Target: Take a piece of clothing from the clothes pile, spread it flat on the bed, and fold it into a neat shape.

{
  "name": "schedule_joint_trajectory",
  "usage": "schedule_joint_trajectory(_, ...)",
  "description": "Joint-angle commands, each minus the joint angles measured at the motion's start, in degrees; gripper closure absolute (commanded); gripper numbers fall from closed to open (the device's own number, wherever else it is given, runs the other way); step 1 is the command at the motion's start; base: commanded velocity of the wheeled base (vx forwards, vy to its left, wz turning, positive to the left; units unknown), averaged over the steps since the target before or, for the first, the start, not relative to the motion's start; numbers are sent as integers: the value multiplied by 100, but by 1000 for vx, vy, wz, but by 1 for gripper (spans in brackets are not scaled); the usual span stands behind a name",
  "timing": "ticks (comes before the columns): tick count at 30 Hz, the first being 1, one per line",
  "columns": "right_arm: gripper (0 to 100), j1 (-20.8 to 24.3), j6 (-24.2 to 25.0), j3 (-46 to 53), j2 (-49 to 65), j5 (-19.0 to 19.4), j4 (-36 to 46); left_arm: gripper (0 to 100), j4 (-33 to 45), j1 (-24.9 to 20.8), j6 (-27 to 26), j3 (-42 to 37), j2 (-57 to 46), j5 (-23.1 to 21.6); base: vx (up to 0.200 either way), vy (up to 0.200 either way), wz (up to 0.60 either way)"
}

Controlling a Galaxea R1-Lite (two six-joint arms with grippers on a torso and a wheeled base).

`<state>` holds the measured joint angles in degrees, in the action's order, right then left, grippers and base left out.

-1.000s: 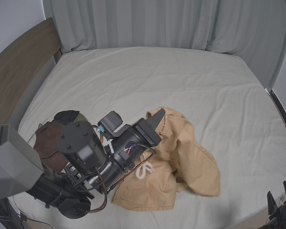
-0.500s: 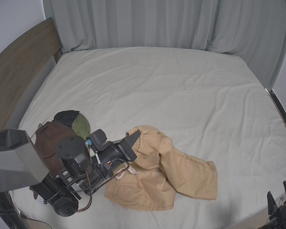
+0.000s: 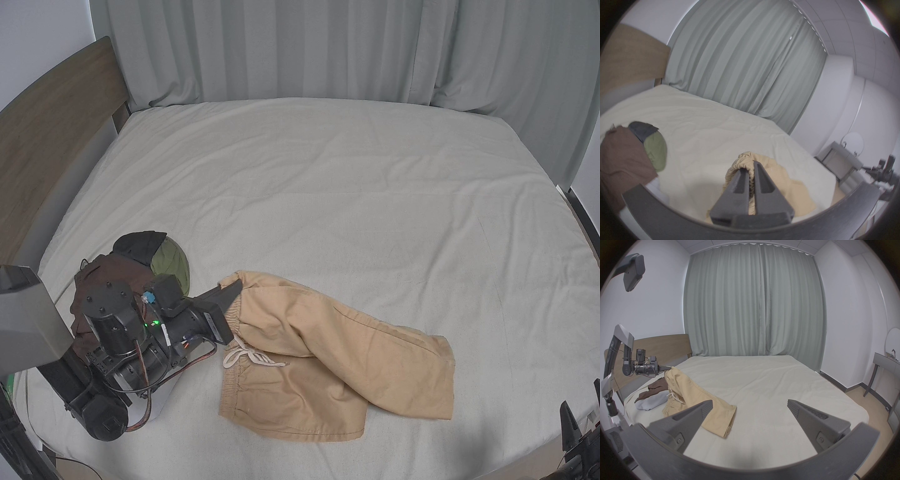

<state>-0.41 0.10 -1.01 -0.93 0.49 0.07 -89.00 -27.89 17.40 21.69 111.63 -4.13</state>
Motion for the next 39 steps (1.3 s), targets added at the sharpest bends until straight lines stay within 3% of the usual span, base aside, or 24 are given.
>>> schedule_joint_trajectory(1, 0, -2, -19, 101, 40, 13, 1, 100, -3, 443, -421, -261, 175, -114, 0, 0, 0)
schedule_joint_trajectory(7, 0, 6, -27, 101, 84, 13, 10, 100, -3, 689, -527, -428, 245, -290, 0, 0, 0)
schedule_joint_trajectory(14, 0, -2, -62, 101, 93, 48, 28, 100, -12, 1277, -509, -420, 553, -378, 0, 0, 0)
schedule_joint_trajectory(39, 0, -2, -98, 101, 93, 101, 1, 100, -3, 1251, -518, -534, 632, -422, 0, 0, 0)
